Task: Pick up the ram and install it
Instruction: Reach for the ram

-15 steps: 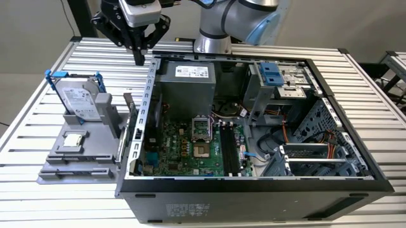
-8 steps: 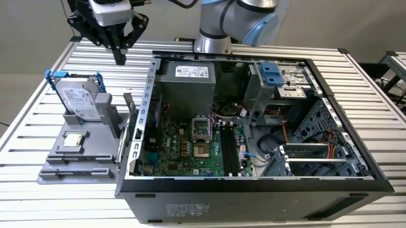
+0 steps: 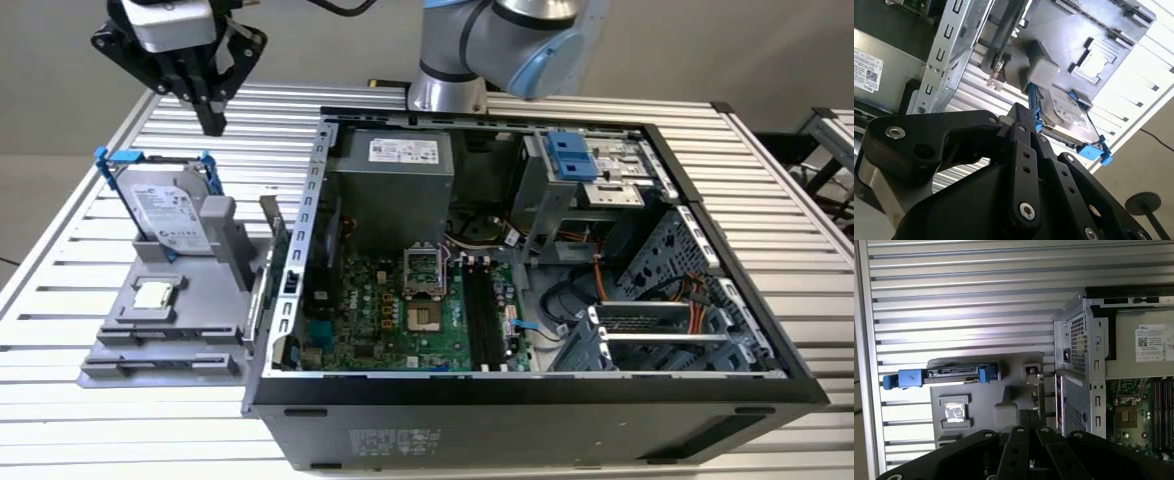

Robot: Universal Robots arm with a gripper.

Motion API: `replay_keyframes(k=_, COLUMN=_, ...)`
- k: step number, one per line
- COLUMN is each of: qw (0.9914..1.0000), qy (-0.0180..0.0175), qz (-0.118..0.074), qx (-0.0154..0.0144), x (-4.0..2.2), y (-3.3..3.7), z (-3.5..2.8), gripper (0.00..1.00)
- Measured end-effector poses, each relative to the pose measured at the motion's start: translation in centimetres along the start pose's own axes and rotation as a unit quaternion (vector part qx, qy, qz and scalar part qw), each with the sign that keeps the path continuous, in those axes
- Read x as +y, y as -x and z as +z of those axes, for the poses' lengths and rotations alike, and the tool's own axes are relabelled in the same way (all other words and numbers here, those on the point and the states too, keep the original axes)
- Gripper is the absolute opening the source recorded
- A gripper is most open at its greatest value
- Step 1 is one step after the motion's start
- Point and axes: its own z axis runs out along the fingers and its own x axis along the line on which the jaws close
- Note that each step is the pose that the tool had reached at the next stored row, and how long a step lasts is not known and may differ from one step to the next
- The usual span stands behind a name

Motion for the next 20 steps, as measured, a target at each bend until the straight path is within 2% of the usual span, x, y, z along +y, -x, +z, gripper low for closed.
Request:
replay_keyframes(k=8, qw=1.00000, qy=0.0000, qz=0.000, qx=0.0000, x=-0.08, y=-3.00, z=-0.05, gripper=0.00)
replay_keyframes(k=13, qw=1.00000, qy=0.0000, qz=0.000, qx=0.0000, x=-0.14, y=-4.35, z=-0.08, gripper=0.00)
replay_keyframes(k=20, qw=1.00000, qy=0.0000, qz=0.000, qx=0.0000, x=-0.14, y=-4.49, z=-0.08, gripper=0.00)
